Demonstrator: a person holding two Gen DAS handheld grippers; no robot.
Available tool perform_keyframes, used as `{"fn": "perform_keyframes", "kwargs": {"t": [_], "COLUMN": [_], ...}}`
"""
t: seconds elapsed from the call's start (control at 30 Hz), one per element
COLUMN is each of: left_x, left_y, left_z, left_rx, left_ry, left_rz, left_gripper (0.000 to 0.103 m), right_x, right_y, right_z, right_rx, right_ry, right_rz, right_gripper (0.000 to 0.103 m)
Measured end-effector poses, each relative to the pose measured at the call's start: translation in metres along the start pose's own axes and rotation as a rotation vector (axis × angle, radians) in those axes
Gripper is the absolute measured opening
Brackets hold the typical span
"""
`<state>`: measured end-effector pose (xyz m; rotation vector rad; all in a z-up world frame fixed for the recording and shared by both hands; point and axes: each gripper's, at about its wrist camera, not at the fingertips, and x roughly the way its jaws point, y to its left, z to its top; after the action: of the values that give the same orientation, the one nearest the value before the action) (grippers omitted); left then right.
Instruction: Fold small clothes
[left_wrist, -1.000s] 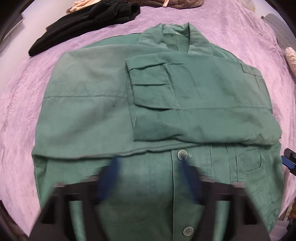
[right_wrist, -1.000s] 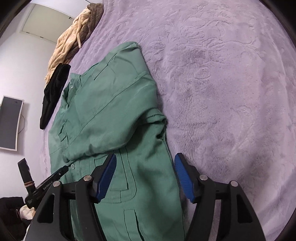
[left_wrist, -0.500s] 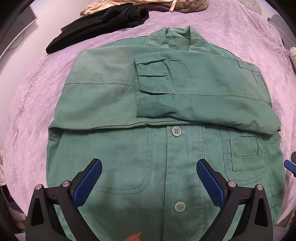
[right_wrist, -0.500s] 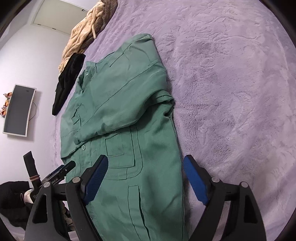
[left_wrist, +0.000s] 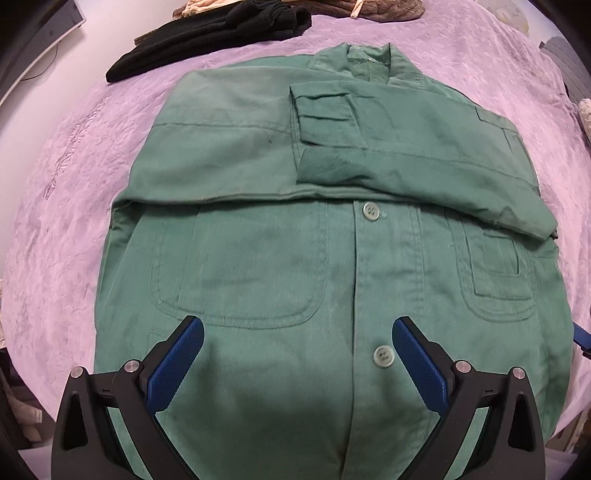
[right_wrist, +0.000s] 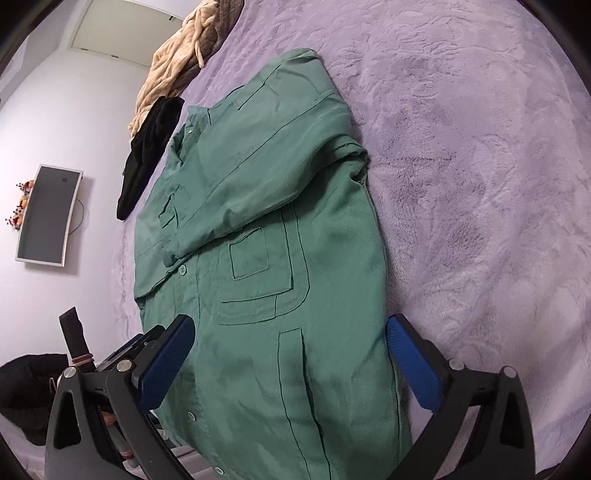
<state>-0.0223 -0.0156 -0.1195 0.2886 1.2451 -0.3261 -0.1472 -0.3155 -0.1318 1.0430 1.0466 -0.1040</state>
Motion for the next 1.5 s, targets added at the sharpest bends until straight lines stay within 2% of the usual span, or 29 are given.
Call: {"fn": "perform_keyframes", "kwargs": {"t": [0.1, 0.37, 0.6, 0.9, 1.13, 1.37, 1.5], "left_x": [0.003, -0.024, -0.048, -0.063, -0.061, -0.04, -0.019], "left_y": [0.005, 0.029, 0.05, 0.071, 0.112, 0.152, 0.17], "left_z": [-0.017, -0.056, -0.079, -0.108, -0.125, -0.129, -0.126], "left_rx": [0.019, 0.013, 0.01, -0.005, -0.078, -0.16, -0.226], "left_ry": [0.041, 0.045, 0.046, 0.072, 0.106, 0.138, 0.171], "left_rz": [-0.036, -0.071, -0.065, -0.06, -0.043, -0.05, -0.101], "left_gripper": [0.102, 0.102, 0.102, 0.102, 0.102, 0.102, 0.102], "right_x": [-0.001, -0.007, -0.028, -0.042, -0.055, -0.064, -0.057], "right_y": [-0.001, 0.016, 0.026, 0.031, 0.014, -0.015, -0.03], "right_z": [-0.016, -0.06, -0.086, -0.122, -0.141, -0.14, -0.135], "right_rx": [0.028, 0.055, 0.084, 0.136, 0.183, 0.213, 0.21], "right_ry": [-0.004, 0.01, -0.013, 0.006, 0.002, -0.023, -0.016], "right_rz": [0.002, -0.038, -0.044, -0.046, -0.072, -0.152, -0.19], "right_gripper": [0.103, 0.103, 0.103, 0.103, 0.103, 0.103, 0.103]}}
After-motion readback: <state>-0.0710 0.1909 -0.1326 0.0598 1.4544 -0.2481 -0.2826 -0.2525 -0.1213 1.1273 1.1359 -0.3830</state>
